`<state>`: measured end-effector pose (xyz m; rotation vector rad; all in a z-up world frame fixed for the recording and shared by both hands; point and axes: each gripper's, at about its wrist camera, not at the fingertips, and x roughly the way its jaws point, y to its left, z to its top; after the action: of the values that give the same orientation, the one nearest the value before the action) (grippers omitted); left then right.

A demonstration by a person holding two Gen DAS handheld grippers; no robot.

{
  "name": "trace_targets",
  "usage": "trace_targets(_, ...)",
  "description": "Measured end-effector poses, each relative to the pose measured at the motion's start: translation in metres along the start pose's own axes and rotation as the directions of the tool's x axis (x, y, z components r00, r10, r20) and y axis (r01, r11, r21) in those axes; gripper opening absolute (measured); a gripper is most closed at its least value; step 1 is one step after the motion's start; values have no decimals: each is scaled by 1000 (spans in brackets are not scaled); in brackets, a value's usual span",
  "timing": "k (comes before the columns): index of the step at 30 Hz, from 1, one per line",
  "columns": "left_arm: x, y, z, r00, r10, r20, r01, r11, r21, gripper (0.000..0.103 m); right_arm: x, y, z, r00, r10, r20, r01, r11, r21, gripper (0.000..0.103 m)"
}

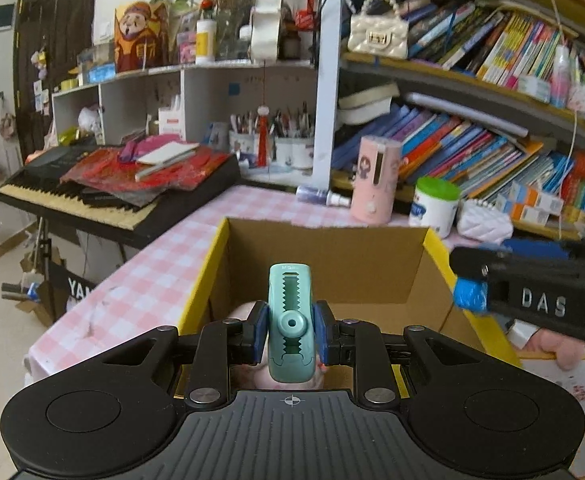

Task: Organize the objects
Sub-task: 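Carry the stapler in the left tool and blue item in the right tool over the yellow box, then open the left tool to drop the stapler into the box while the right tool holds the blue item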

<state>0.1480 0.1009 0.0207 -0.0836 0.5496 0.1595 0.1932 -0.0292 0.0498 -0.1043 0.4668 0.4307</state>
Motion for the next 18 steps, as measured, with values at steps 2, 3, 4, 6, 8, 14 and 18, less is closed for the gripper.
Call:
trace_targets(2,7,-3,-2,1000,8,-21,-8,1000,9,23,9,-2,1,1000,17,-10,-17,1000,-3,43)
trace_targets(3,11,-4,-3,999,13,-30,-13,1000,17,23,12,-3,2,1000,24,-14,-24,1000,-4,43)
trace_targets(4,15,-5,-3,999,21,-41,-20,999,27,23,17,-3,2,999,33,-20,-33,999,-6,43)
trace_targets(6,20,-5,-5,998,35,-59,-33,999,37,23,26,-4,3,998,53,-35,-54,999,-9,43)
trace_targets(8,25,-5,-6,996,42,-77,-40,999,35,23,38,-5,4,995,70,-67,-71,997,-7,43)
trace_targets(14,37,-4,-9,991,45,-125,-43,999,21,23,65,-1,5,989,84,-124,-91,994,-56,43)
trace_targets(18,43,-9,-8,989,40,-140,-35,999,36,24,82,2,10,986,94,-140,-107,991,-84,43)
